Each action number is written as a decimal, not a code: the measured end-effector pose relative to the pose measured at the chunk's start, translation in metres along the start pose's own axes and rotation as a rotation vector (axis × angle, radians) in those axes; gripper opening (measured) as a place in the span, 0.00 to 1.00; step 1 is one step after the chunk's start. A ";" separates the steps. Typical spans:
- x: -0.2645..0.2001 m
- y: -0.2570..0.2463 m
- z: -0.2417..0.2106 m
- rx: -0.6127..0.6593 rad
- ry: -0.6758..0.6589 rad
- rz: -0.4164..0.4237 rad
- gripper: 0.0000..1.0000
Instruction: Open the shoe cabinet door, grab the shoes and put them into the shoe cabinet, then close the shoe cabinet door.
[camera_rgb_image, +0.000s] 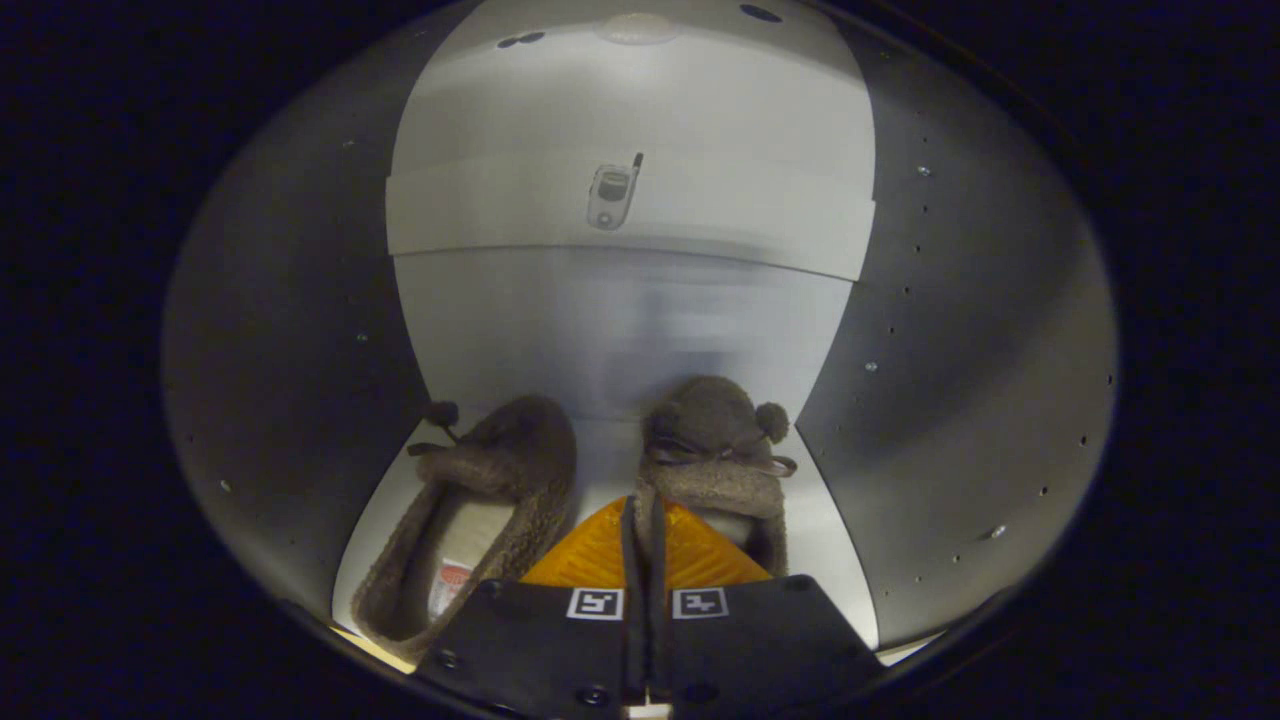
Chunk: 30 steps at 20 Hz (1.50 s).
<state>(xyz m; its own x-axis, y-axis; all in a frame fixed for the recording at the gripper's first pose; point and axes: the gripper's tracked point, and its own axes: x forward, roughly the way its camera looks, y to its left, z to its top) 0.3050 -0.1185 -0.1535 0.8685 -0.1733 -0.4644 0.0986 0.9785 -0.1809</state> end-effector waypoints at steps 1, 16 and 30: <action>-0.004 0.000 0.002 0.017 -0.004 -0.009 0.07; -0.090 -0.009 0.021 0.076 -0.128 -0.044 0.14; -0.200 0.001 0.022 0.118 -0.289 0.018 0.14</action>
<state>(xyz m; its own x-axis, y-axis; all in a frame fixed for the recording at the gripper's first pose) 0.1422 -0.0805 -0.0421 0.9711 -0.1334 -0.1980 0.1227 0.9903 -0.0653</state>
